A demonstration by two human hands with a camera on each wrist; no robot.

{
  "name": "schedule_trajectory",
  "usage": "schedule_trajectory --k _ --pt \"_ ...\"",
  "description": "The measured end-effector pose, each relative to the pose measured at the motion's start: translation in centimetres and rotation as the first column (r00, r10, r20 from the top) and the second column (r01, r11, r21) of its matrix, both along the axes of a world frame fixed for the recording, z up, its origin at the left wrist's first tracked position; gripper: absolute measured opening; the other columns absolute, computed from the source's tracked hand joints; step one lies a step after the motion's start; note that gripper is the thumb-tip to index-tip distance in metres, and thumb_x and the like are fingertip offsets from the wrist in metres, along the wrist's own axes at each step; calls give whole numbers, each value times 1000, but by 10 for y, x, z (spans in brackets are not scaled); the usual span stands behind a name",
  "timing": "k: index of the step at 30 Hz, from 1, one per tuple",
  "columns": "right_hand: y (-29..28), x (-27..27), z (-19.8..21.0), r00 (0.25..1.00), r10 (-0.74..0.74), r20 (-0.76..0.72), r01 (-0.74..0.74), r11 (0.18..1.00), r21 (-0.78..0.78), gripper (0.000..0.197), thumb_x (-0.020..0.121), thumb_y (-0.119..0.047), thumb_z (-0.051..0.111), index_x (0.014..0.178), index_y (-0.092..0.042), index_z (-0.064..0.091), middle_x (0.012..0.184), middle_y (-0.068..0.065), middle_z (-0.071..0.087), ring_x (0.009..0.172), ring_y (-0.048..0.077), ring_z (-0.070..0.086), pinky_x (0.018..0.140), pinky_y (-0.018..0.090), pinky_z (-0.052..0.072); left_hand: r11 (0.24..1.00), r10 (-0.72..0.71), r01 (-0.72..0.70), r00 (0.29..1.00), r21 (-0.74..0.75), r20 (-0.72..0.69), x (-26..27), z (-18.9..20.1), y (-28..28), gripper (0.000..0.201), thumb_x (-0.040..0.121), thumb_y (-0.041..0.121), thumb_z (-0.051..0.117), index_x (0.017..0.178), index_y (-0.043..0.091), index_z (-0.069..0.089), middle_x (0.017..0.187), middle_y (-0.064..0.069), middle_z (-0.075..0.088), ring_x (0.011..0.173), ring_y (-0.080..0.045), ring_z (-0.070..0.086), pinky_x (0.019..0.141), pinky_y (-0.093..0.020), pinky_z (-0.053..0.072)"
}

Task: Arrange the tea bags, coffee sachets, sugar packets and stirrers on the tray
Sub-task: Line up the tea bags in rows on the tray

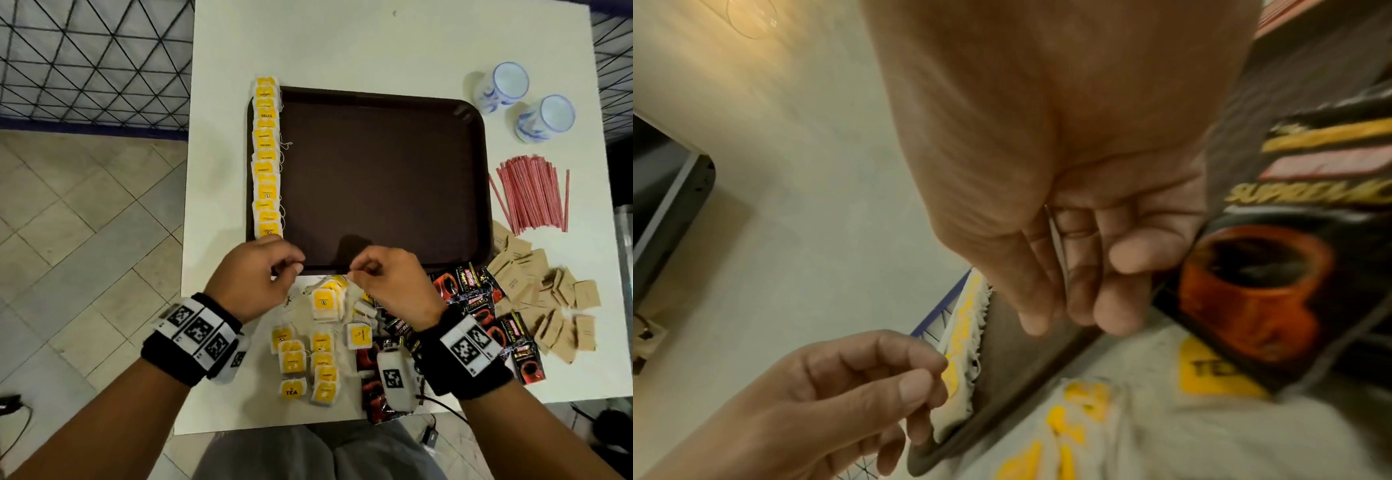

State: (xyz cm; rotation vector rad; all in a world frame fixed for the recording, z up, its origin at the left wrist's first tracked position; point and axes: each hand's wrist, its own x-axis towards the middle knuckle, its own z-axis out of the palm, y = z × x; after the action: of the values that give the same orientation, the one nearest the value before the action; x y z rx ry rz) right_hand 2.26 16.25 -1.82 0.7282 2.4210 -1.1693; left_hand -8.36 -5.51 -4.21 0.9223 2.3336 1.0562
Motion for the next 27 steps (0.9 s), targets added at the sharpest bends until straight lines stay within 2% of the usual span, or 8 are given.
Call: schedule_trajectory --k 4,7,12,15,17,20,22,27 --pt "5 20 -3 995 67 78 -69 997 23 9 87 -27 74 93 -21 75 81 -10 72 76 1 66 73 23 56 981 -134 140 990 -134 50 22 1 20 25 82 40 59 100 29 72 91 10 70 80 -11 66 69 -32 55" --pt "6 27 -7 988 102 120 -105 994 14 12 86 -28 73 97 -21 74 86 -10 71 80 1 67 79 30 58 930 -247 249 968 -271 41 34 4 31 35 78 48 59 107 32 69 102 9 68 94 -15 64 74 -32 53" --pt "3 30 -7 987 113 115 -111 994 -25 16 85 -25 74 100 -22 74 85 -9 71 80 4 67 80 30 57 877 -317 296 948 -379 6 47 -2 35 47 80 46 66 125 34 58 120 8 63 109 -19 58 81 -33 49" --pt "0 29 -6 987 135 84 -129 989 -70 15 85 -17 69 99 -21 74 82 -7 72 76 5 68 77 31 56 894 -288 282 957 -349 35 51 -4 34 46 82 39 68 127 33 57 123 6 60 111 -21 58 81 -35 51" --pt "-1 30 -5 985 160 65 -153 983 -106 16 85 -15 66 99 -21 74 86 -7 74 78 3 68 77 28 56 918 -260 262 964 -296 45 52 -4 34 40 82 34 69 121 30 62 116 4 62 104 -23 62 76 -35 52" --pt "-3 30 -6 981 184 58 -173 973 -153 16 86 -14 68 100 -20 74 86 -9 73 77 -2 66 73 19 54 943 -221 231 973 -238 69 53 -2 35 28 83 33 67 111 30 66 107 3 64 93 -25 65 70 -35 52" --pt "-6 30 -7 983 173 53 -161 971 -174 16 86 -14 72 102 -18 74 87 -8 72 73 -5 63 69 11 48 954 -177 196 979 -227 104 53 -1 34 24 81 32 71 105 32 68 101 6 66 89 -20 65 71 -32 51" --pt "-8 28 -4 977 204 63 -187 961 -202 19 85 -21 75 104 -22 73 87 -14 65 72 -4 60 66 9 44 994 -48 77 950 -81 309 54 5 32 23 74 23 80 94 32 72 87 18 71 82 2 65 74 -23 52"
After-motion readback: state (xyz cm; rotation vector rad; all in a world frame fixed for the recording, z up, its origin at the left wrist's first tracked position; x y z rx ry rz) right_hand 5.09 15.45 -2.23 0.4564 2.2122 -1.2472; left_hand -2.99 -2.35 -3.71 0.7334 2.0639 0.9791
